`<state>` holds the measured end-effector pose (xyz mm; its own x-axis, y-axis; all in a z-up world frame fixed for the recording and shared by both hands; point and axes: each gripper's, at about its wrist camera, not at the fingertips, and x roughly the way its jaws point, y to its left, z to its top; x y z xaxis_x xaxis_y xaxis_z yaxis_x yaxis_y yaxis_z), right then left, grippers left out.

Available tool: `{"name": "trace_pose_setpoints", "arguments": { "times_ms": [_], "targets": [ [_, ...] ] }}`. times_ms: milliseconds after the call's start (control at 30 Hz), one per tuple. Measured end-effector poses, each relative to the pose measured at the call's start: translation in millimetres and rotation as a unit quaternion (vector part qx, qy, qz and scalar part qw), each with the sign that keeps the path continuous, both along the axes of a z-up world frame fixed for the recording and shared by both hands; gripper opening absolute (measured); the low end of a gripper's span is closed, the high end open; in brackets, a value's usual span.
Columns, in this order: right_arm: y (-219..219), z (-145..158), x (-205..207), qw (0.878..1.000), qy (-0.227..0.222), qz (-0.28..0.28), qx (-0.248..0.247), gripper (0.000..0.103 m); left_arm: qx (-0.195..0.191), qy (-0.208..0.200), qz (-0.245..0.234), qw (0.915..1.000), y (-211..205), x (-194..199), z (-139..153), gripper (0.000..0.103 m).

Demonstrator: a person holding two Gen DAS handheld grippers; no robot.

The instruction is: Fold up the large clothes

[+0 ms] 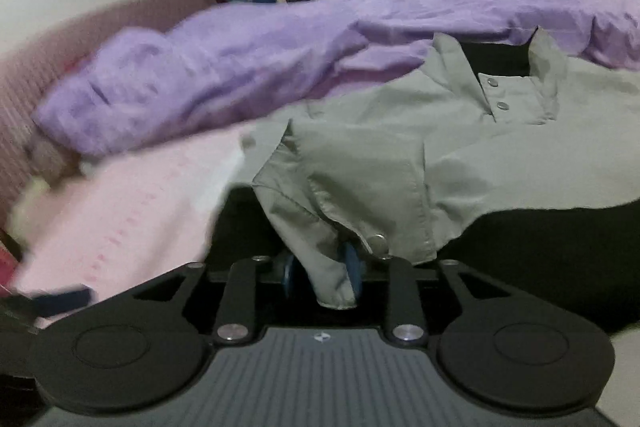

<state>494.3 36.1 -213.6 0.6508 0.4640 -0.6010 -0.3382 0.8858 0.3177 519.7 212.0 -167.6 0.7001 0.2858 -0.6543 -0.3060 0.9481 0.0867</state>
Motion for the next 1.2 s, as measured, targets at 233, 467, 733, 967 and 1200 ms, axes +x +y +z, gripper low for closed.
{"name": "trace_pose_setpoints", "arguments": {
  "times_ms": [233,467,733,967,1200],
  "targets": [
    [-49,41,-44,0.992,-0.061,0.026,0.111,0.048,-0.007,-0.018,-0.015,0.9997,-9,-7,9,0.103],
    [-46,7,-9,0.995,0.002,-0.039,0.087,0.006,-0.012,-0.015,-0.017,0.9997,-9,-7,6,0.103],
    [-23,-15,-6,0.999,0.017,-0.013,0.047,0.012,-0.012,0.014,-0.011,0.9998,-7,3,-14,0.103],
    [-106,48,-55,0.999,-0.035,0.002,-0.025,0.084,-0.022,-0.02,-0.011,0.9995,4,-45,31,0.103],
    [-238,70,-141,0.979,-0.064,-0.046,-0.19,0.103,-0.028,-0.006,-0.02,0.9994,-9,-137,27,0.103]
  ]
}}
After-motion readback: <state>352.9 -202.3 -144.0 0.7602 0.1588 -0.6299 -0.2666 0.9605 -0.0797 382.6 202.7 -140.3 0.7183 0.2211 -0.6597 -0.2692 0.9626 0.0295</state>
